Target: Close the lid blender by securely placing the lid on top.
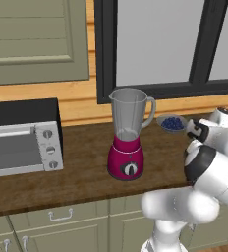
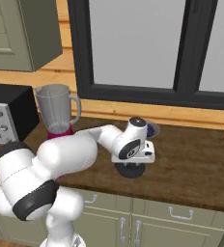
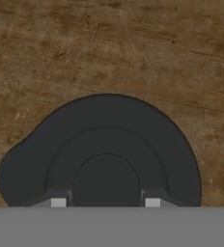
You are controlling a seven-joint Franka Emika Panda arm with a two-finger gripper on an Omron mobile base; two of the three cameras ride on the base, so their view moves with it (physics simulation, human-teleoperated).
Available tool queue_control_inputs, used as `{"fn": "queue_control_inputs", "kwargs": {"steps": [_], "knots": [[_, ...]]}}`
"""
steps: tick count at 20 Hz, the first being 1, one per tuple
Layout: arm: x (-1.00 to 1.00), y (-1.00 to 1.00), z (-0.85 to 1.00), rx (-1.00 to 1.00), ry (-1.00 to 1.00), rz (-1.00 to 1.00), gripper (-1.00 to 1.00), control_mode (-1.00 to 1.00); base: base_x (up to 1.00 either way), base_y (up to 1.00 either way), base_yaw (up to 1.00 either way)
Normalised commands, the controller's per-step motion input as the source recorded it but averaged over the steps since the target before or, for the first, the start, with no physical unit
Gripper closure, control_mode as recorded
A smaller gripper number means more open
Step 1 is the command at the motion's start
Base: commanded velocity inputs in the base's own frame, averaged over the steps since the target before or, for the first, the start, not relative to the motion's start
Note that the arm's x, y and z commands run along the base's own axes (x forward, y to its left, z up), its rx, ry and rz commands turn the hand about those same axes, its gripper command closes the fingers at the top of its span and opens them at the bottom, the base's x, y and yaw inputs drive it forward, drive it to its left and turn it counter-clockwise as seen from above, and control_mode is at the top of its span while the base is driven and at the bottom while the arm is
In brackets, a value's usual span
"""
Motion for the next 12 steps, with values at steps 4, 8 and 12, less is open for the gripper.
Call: {"fn": "queue_control_inputs", "kwargs": {"steps": [4, 8, 12], "knots": [[-0.42, 0.1, 0.99, 0.0, -0.05, 0.0, 1.0, -1.0, 0.0, 0.0, 0.0], [-0.31, 0.18, 1.0, 0.0, -0.05, 0.0, 1.0, -1.0, 0.0, 0.0, 0.0], [-0.24, 0.24, 1.0, 0.0, -0.05, 0.0, 1.0, -1.0, 0.0, 0.0, 0.0]]}}
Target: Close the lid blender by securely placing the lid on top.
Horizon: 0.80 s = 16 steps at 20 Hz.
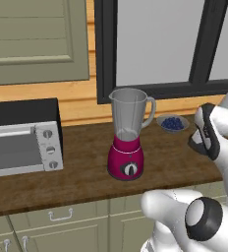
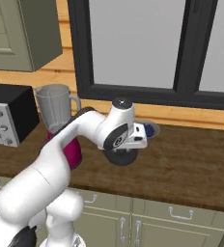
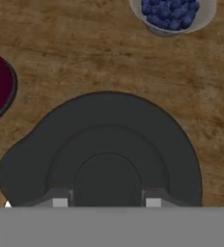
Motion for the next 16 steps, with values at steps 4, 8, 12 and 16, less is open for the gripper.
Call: {"fn": "queue_control_inputs", "kwargs": {"steps": [4, 8, 12, 16], "knots": [[-0.11, 0.24, 0.94, 0.02, -0.07, 0.0, 1.0, -1.0, 0.0, 0.0, 0.0], [-0.05, 0.3, 0.91, 0.03, -0.03, 0.0, 1.0, -1.0, 0.0, 0.0, 0.0], [-0.03, 0.34, 0.87, 0.06, -0.04, 0.0, 1.0, -1.0, 0.0, 0.0, 0.0], [-0.01, 0.36, 0.74, 0.06, -0.03, 0.0, 1.0, -1.0, 0.0, 0.0, 0.0]]}}
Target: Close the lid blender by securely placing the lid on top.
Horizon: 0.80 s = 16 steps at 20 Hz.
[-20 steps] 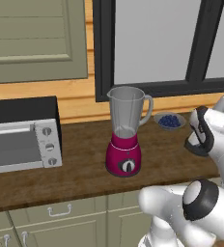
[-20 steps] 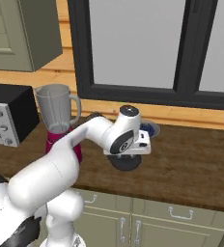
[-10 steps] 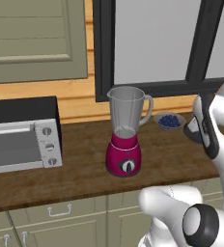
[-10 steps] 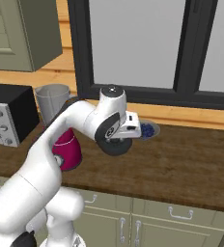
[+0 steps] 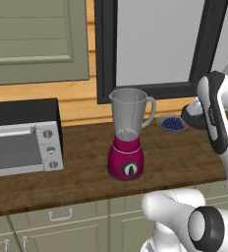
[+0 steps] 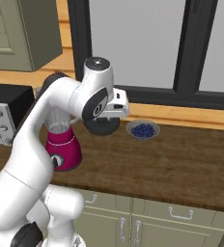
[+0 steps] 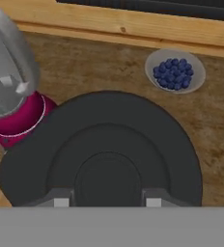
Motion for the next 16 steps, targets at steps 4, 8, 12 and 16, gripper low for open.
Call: {"fn": "queue_control_inputs", "kwargs": {"steps": [4, 8, 12, 16], "knots": [[0.0, 0.42, 0.7, 0.05, -0.03, 0.0, 1.0, -1.0, 0.0, 0.0, 0.0], [0.0, 0.56, 0.61, 0.02, -0.05, 0.0, 1.0, -1.0, 0.0, 0.0, 0.0], [0.0, 0.69, 0.45, 0.0, -0.03, 0.0, 1.0, -1.0, 0.0, 0.0, 0.0], [0.01, 0.73, 0.2, 0.0, 0.0, 0.0, 1.0, -1.0, 0.0, 0.0, 0.0]]}}
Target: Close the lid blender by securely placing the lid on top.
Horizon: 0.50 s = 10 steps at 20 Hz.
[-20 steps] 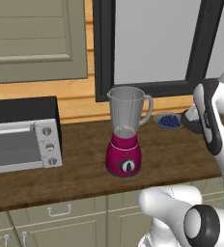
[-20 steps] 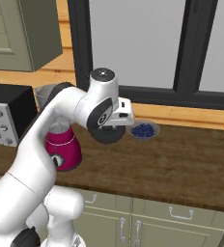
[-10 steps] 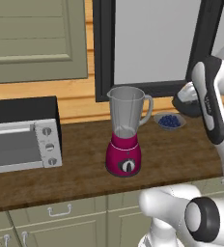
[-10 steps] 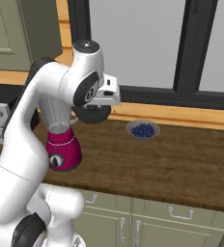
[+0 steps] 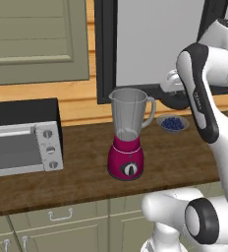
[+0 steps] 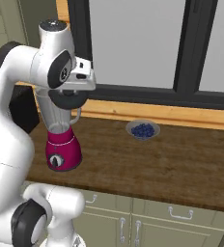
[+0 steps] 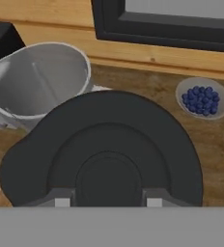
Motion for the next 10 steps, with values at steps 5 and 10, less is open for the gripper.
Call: {"fn": "queue_control_inputs", "kwargs": {"steps": [5, 10], "knots": [[0.15, 0.66, 0.02, 0.0, 0.01, 0.0, 1.0, -1.0, 0.0, 0.0, 0.0], [0.23, 0.58, 0.0, 0.0, 0.03, 0.0, 1.0, -1.0, 0.0, 0.0, 0.0]]}}
